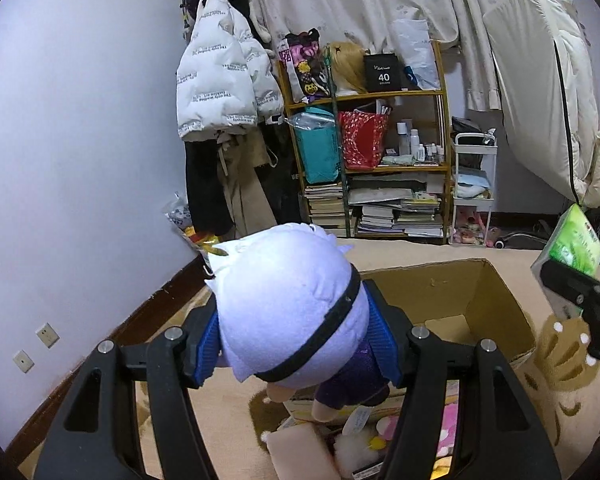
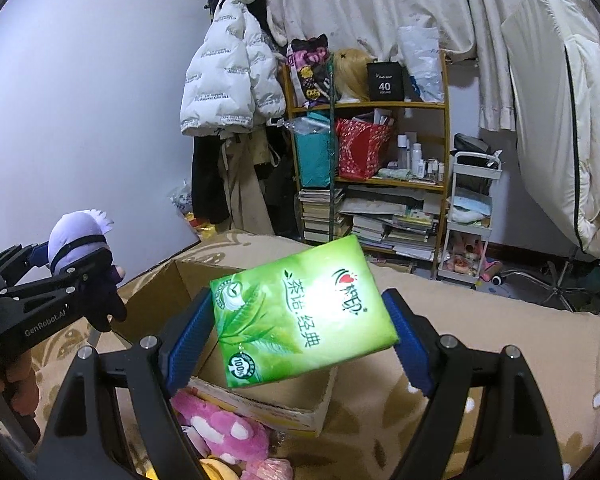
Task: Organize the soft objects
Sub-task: 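Lift the plush doll with the left tool while the right tool carries the tissue pack over the box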
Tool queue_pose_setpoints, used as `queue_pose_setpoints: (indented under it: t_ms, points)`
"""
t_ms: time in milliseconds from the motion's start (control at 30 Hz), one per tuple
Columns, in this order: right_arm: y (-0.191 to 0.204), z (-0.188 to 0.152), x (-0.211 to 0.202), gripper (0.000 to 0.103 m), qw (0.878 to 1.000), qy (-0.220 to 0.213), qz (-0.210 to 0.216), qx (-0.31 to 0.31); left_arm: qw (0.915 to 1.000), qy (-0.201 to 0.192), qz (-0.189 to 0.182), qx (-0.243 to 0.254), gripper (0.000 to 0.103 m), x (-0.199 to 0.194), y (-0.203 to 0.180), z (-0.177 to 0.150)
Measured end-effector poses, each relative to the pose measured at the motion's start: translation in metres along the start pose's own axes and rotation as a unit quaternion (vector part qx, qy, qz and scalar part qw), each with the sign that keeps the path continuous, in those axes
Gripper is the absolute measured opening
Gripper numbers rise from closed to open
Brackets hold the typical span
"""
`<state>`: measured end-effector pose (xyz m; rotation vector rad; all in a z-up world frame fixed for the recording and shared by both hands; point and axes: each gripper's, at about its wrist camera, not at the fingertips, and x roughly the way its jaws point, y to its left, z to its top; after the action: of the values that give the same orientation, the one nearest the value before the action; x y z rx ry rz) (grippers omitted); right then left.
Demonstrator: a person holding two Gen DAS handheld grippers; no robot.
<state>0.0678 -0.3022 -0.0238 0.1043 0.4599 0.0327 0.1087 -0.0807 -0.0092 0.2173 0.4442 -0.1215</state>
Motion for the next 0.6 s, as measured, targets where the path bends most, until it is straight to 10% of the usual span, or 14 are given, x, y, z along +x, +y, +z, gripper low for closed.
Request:
queue_pose_setpoints:
  t_ms: [600]
  points:
    - [0.001,-0.021,0.058,0.087,0.998,0.05,0.03,0.012,0.9964,0.035,-0.055,-0.054,0.063,0.033,0.004,-0.004]
